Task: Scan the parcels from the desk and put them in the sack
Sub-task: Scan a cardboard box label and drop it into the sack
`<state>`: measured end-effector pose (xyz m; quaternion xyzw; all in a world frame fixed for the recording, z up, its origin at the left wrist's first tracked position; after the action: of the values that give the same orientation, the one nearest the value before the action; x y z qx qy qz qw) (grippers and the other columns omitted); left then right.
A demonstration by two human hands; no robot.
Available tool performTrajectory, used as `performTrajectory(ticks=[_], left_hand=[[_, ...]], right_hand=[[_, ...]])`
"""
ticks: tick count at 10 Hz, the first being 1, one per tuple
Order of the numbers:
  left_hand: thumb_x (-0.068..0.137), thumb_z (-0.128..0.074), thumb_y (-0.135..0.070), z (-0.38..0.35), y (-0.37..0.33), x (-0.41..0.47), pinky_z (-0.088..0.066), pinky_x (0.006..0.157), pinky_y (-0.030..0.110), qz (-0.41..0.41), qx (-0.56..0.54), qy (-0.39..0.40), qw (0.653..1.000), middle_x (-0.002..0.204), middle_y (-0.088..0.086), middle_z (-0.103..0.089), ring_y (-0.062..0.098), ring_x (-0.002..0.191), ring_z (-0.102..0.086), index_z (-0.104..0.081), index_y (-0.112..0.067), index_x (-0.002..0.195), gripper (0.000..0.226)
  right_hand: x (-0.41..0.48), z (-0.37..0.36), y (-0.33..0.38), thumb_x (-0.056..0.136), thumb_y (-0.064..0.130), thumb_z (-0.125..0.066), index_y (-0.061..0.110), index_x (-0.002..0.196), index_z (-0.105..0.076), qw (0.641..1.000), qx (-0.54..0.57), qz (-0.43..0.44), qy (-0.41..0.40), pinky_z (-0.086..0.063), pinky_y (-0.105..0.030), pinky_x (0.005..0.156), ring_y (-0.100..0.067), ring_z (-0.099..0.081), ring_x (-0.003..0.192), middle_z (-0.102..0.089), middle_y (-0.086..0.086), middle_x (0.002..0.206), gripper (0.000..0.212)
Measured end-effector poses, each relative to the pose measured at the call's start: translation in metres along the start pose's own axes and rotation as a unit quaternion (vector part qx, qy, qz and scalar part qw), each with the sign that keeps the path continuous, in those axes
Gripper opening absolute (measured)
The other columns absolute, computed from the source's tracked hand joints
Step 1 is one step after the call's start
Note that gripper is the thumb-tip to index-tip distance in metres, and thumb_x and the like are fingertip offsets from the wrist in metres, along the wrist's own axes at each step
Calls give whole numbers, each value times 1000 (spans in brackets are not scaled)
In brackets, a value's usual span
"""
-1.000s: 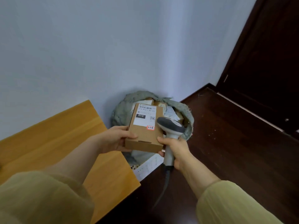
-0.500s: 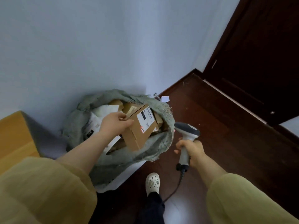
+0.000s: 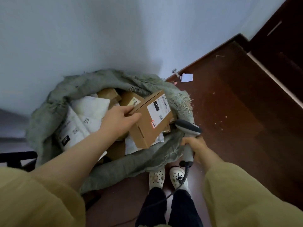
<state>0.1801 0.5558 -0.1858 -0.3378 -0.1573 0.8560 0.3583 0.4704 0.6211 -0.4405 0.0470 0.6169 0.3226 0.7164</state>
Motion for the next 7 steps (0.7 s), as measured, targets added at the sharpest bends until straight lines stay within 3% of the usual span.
performTrajectory(ticks=[1, 2, 3, 4, 5, 6, 7], left_hand=[[88, -63, -35, -5, 13, 8, -45, 101, 37, 10, -22, -13, 1000, 123, 0, -63, 15, 108, -57, -54, -21, 135, 49], [87, -64, -34, -11, 22, 9, -47, 99, 36, 30, -47, -21, 998, 123, 1, -63, 12, 104, -56, -54, -22, 134, 49], [86, -65, -34, -10, 21, 6, -46, 97, 31, 39, -45, -31, 998, 123, 1, -64, 11, 103, -56, -56, -22, 132, 48], [86, -65, -36, -4, 13, -2, -47, 92, 30, 54, -33, -41, 997, 119, 0, -66, 10, 98, -56, -58, -20, 130, 48], [84, -66, -39, 7, 3, -10, -52, 90, 36, 91, -55, -52, 993, 113, 2, -69, 16, 94, -63, -62, -19, 127, 47], [84, -66, -39, 19, -9, -19, -53, 86, 35, 126, -89, -74, 985, 105, 3, -72, 23, 89, -66, -69, -19, 117, 39], [85, -64, -35, 37, -22, -25, -55, 81, 37, 145, -117, -108, 977, 91, 6, -74, 24, 79, -67, -74, -23, 87, 16]], right_hand=[[23, -4, -6, 3, 25, -82, -1, 121, -52, 1000, 9, -9, 22, -58, -57, 66, -40, -63, 96, -61, -18, 114, 124], [-57, -12, 53, 61, -4, -78, 1, 99, -54, 998, 22, -45, 25, -52, -57, 84, -39, -59, 97, -58, -16, 102, 45], [-62, -5, 70, 72, 1, -79, 6, 110, -52, 997, 54, -27, 37, -50, -53, 90, -37, -59, 99, -59, -12, 108, 47], [-72, 9, 97, 75, -1, -77, 4, 95, -62, 992, 122, 20, 11, -54, -41, 72, -25, -64, 78, -66, -10, 90, 26], [-96, 18, 145, 78, -9, -70, 11, 77, -63, 969, 237, 66, 0, -56, -34, 67, -15, -65, 70, -68, -1, 75, 21], [-136, 21, 203, 76, -16, -65, 12, 78, -63, 952, 256, 155, 66, -59, -34, 71, -14, -67, 77, -70, 1, 79, 27], [-193, 15, 246, 72, -20, -64, 12, 78, -64, 939, 182, 253, 143, -59, -36, 73, -12, -69, 78, -71, 3, 77, 32]])
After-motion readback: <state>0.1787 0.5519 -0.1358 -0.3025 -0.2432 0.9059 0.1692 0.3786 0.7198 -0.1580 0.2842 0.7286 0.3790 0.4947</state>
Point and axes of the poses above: each hand's wrist, its own x-axis towards the middle knuckle, its own z-axis out of the back of the hand, y = z × x, the point moved 3 cm from there along x, towards the middle knuckle
